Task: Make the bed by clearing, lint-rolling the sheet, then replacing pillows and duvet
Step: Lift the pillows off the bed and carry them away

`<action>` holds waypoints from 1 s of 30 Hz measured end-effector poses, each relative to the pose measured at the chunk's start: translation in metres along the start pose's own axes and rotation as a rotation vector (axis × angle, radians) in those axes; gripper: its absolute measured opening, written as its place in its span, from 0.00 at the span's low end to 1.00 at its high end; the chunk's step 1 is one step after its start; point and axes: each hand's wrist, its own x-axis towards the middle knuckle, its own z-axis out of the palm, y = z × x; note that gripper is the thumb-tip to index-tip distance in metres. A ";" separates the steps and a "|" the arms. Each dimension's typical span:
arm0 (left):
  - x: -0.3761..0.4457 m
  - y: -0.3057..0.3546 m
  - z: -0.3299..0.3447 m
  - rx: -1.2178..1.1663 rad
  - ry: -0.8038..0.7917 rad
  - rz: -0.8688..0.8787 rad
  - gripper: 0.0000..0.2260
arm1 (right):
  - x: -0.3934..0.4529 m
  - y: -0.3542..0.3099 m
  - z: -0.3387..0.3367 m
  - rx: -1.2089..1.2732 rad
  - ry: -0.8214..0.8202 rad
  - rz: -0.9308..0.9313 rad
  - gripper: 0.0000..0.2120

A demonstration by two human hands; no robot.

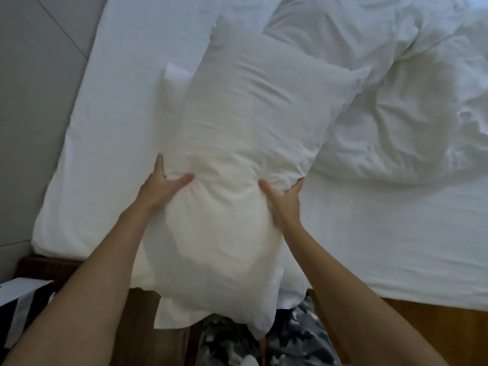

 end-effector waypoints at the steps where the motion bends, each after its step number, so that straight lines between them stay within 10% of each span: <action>1: 0.000 0.003 0.003 -0.012 0.003 0.017 0.56 | 0.003 -0.001 0.001 0.016 -0.011 0.000 0.57; 13: -0.138 0.040 0.052 -0.407 0.404 0.160 0.26 | -0.021 -0.047 -0.093 0.094 -0.117 -0.349 0.30; 21: -0.091 -0.047 0.094 -0.311 0.203 -0.200 0.49 | 0.025 0.015 -0.078 -0.228 -0.288 -0.184 0.56; 30: 0.005 -0.058 0.088 -0.392 0.045 -0.120 0.55 | 0.094 0.052 -0.050 -0.099 -0.215 -0.061 0.51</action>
